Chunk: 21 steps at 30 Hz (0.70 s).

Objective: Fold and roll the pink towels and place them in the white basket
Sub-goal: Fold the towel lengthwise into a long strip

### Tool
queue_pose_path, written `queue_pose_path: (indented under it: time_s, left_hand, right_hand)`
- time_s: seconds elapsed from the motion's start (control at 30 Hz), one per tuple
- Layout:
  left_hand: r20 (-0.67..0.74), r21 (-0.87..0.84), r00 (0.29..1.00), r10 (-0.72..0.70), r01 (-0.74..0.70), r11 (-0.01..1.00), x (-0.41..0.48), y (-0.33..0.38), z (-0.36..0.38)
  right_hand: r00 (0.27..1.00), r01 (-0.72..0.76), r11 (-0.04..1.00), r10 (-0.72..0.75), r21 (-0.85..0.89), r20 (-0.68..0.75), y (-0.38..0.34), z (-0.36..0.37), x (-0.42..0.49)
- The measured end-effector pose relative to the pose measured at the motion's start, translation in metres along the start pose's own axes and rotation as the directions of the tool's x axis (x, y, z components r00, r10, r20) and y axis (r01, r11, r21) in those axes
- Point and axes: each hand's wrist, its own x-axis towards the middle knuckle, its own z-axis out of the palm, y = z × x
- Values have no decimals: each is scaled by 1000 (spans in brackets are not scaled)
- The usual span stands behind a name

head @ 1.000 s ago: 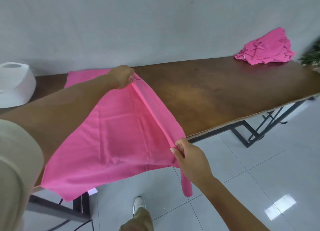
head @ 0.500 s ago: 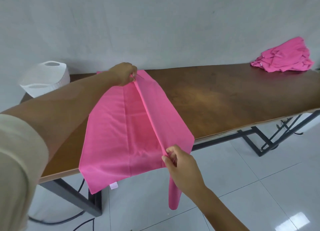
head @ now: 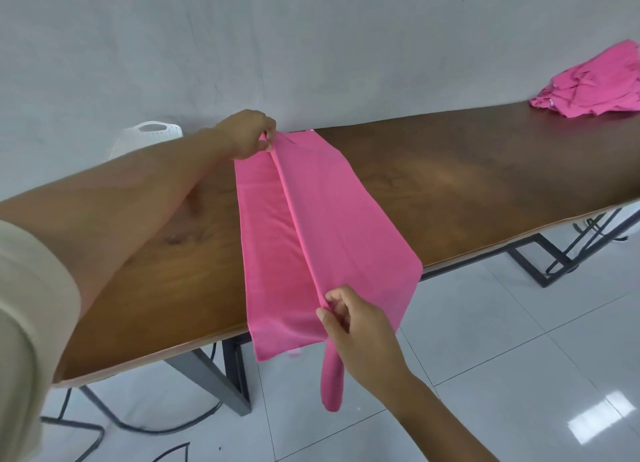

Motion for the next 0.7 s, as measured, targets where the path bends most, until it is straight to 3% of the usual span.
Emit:
queue_pose_path:
  time_s: [0.27, 0.47, 0.7]
  left_hand:
    - [38, 30, 999, -32, 31, 999, -51, -35, 15]
    - [105, -11, 993, -46, 48, 999, -92, -35, 39]
    - [154, -180, 988, -4, 32, 983, -127, 1, 88]
  right_hand:
    - [984, -5, 997, 19, -83, 175, -18, 51, -17]
    - [981, -22, 988, 51, -152, 190, -6, 62, -29]
    - [980, -41, 978, 79, -205, 182, 4, 47, -26]
